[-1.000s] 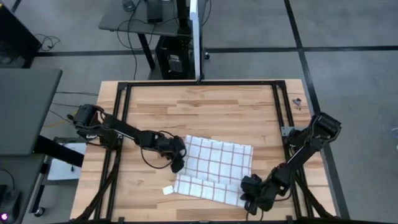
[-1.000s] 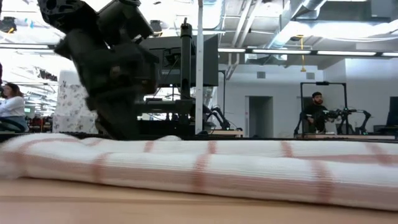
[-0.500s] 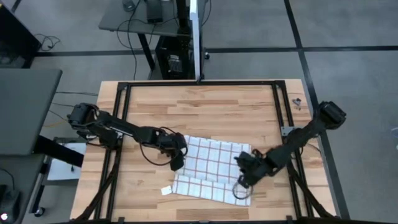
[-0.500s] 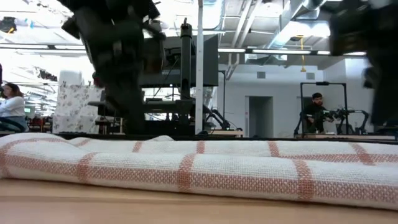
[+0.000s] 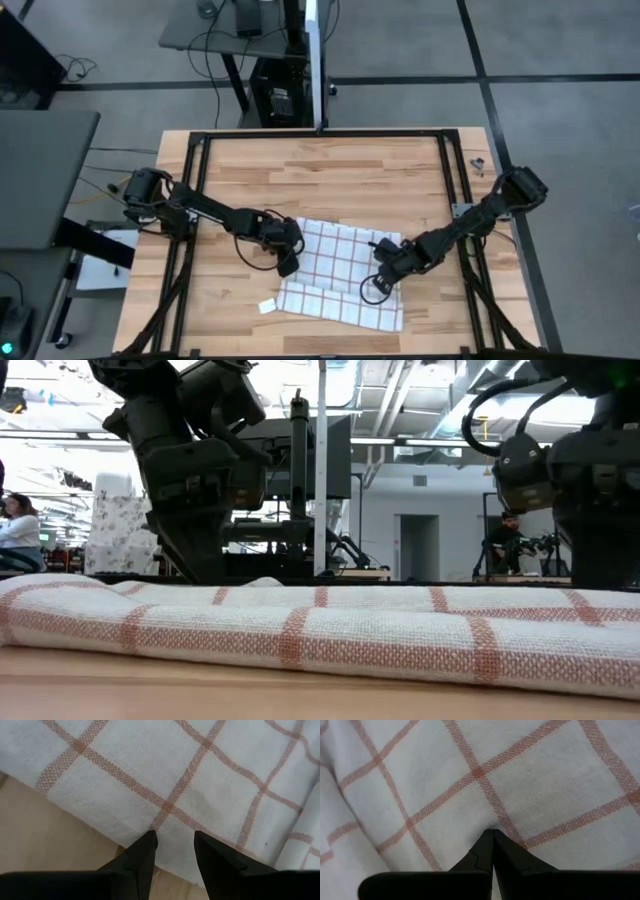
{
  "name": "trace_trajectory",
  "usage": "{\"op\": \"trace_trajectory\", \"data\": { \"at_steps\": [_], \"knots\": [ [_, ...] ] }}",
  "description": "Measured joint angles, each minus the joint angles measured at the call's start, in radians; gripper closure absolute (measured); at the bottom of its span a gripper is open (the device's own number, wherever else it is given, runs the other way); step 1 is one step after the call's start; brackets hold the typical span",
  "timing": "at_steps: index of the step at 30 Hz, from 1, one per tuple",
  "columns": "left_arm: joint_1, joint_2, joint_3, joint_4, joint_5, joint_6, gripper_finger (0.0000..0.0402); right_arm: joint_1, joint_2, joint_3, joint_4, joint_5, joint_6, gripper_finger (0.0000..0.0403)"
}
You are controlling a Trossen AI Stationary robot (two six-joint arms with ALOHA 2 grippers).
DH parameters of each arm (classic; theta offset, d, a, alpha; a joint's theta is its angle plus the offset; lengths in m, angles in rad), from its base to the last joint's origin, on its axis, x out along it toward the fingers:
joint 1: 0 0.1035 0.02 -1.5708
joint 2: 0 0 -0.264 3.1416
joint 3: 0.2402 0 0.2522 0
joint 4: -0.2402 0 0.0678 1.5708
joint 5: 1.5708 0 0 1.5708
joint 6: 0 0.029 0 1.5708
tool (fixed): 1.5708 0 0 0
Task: Roll towel
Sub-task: Roll the white towel
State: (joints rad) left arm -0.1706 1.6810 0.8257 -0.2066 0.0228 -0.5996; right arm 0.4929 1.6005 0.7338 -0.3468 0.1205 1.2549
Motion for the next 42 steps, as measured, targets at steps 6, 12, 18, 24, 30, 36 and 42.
{"op": "trace_trajectory", "data": {
  "at_steps": [6,12,18,24,30,36,42],
  "knots": [
    [-0.006,0.0,0.0,0.0,-0.002,-0.017,0.0279,-0.005,0.001,-0.001,-0.005,-0.013,0.047,0.0403],
    [-0.056,0.001,0.0,0.011,-0.024,-0.052,0.0279,-0.034,0.006,-0.002,-0.021,-0.032,-0.039,0.0403],
    [-0.051,-0.002,0.0,0.004,-0.026,-0.052,0.0279,-0.137,-0.009,-0.003,-0.015,-0.061,-0.216,0.0403],
    [-0.029,-0.088,0.078,-0.121,-0.028,-0.028,0.0279,-0.179,-0.154,0.061,-0.077,-0.066,-0.368,0.0403],
    [-0.046,-0.214,0.175,-0.171,-0.029,0.02,0.0279,-0.101,-0.341,0.127,-0.029,-0.096,-0.443,0.0403],
    [-0.002,-0.24,0.262,-0.136,-0.012,0.178,0.027,-0.118,-0.435,0.136,0.055,-0.078,-0.447,0.0391],
    [-0.071,-0.24,0.45,-0.303,0.028,0.312,0.0231,-0.039,-0.471,0.23,0.102,-0.089,-0.437,0.0315]
  ]
}}
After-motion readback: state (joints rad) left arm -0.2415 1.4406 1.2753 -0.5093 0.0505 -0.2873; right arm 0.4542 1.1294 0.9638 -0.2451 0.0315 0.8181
